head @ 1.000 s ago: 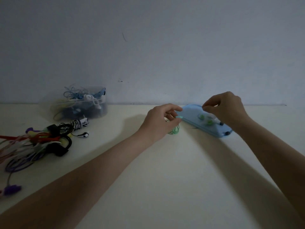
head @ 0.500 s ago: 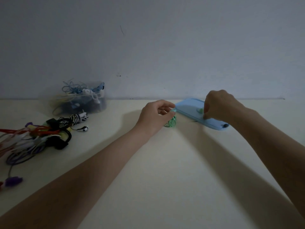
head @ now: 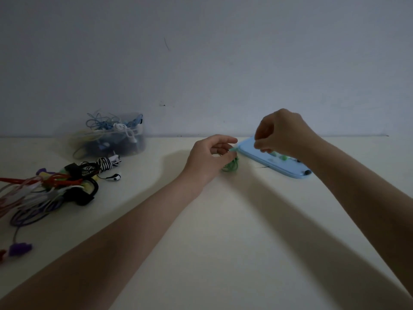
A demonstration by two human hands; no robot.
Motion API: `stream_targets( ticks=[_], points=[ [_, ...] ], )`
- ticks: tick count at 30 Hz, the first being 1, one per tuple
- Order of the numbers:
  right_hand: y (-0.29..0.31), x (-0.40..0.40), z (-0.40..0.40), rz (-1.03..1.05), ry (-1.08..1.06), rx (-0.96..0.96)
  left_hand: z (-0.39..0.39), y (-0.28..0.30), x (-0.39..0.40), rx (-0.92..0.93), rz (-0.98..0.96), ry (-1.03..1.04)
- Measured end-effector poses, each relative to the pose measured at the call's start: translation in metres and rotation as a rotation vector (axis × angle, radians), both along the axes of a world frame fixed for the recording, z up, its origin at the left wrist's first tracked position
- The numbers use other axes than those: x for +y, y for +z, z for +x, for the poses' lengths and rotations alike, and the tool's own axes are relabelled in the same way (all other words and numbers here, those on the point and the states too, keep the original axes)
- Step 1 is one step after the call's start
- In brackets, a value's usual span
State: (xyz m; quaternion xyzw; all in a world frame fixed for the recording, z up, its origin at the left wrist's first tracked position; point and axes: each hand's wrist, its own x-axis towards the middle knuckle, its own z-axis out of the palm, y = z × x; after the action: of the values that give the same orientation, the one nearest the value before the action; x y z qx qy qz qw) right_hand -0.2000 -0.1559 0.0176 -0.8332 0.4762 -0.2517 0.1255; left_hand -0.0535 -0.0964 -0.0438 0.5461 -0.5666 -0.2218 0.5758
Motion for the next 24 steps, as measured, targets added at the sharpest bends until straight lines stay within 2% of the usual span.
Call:
stream_targets(
  ticks=[5, 11, 24],
  points=[
    [-0.018, 0.006, 0.013, 0.313, 0.123, -0.474, 0.0, 0.002, 0.003, 0.054, -0.001, -0.024],
    [-0.021, 0.007, 0.012, 0.65, 0.245, -0.825, 0.001, 0.002, 0.003, 0.141, 0.009, -0.01],
    [-0.026, 0.006, 0.008, 0.784, 0.256, -0.87, 0.002, 0.001, 0.003, 0.126, 0.003, -0.027]
  ],
)
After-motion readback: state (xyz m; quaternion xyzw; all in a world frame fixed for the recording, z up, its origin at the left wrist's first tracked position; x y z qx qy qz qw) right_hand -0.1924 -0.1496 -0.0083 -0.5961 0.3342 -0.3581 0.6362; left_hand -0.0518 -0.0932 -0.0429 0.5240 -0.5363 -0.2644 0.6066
